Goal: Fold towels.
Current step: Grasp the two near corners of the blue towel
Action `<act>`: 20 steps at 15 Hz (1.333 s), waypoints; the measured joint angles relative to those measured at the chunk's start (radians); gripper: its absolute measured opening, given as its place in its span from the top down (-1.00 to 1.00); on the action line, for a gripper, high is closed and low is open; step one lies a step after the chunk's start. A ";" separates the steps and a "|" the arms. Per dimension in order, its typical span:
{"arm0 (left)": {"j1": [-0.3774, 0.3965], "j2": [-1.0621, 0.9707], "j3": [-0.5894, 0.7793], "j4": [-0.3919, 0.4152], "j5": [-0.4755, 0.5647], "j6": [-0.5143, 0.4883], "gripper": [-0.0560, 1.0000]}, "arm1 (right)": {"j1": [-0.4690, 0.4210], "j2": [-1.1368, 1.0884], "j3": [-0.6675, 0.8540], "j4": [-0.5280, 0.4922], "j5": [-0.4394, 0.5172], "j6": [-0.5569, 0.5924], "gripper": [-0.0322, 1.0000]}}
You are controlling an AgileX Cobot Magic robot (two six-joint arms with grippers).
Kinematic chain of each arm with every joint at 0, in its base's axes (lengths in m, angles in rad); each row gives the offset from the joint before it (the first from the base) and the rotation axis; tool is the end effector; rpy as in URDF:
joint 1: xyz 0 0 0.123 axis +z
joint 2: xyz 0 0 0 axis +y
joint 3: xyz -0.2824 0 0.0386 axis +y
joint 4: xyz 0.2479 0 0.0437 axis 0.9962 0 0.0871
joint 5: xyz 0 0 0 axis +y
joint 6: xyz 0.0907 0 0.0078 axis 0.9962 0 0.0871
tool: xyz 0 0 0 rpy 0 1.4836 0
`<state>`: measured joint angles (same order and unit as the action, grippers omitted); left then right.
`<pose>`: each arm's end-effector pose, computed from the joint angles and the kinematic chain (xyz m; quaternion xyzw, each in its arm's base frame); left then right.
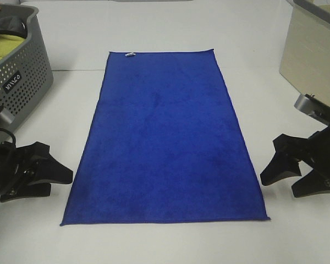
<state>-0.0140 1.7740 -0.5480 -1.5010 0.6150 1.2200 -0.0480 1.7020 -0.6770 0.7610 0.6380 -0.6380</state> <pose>0.2467 -0.0560 0.1043 -0.0604 0.9358 -0.3187 0.1383 0.2543 0.0253 0.1266 0.0160 0.9753 0.2084 0.0719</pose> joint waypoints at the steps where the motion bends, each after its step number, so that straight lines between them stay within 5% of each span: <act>1: -0.011 0.022 -0.014 0.000 -0.001 0.002 -0.23 | 0.000 0.022 -0.001 0.026 -0.008 -0.022 -0.38; 7: -0.124 0.129 -0.088 -0.010 -0.046 -0.013 -0.23 | 0.004 0.140 -0.005 0.237 -0.023 -0.178 -0.36; 11: -0.182 0.169 -0.122 -0.028 -0.012 -0.025 -0.21 | 0.110 0.167 -0.013 0.314 -0.054 -0.207 -0.29; 13: -0.185 0.177 -0.123 -0.026 -0.017 -0.029 0.00 | 0.132 0.170 -0.013 0.309 -0.087 -0.188 0.00; 17: -0.185 0.187 -0.123 -0.005 -0.052 -0.031 0.87 | 0.132 0.181 -0.013 0.285 -0.134 -0.141 0.92; 20: -0.185 0.164 -0.118 0.025 -0.053 -0.042 0.89 | 0.133 0.179 -0.012 0.274 -0.122 -0.129 0.94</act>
<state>-0.1990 1.9380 -0.6660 -1.4760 0.5620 1.1780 0.0850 1.8810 -0.6890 1.0350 0.5160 -0.7670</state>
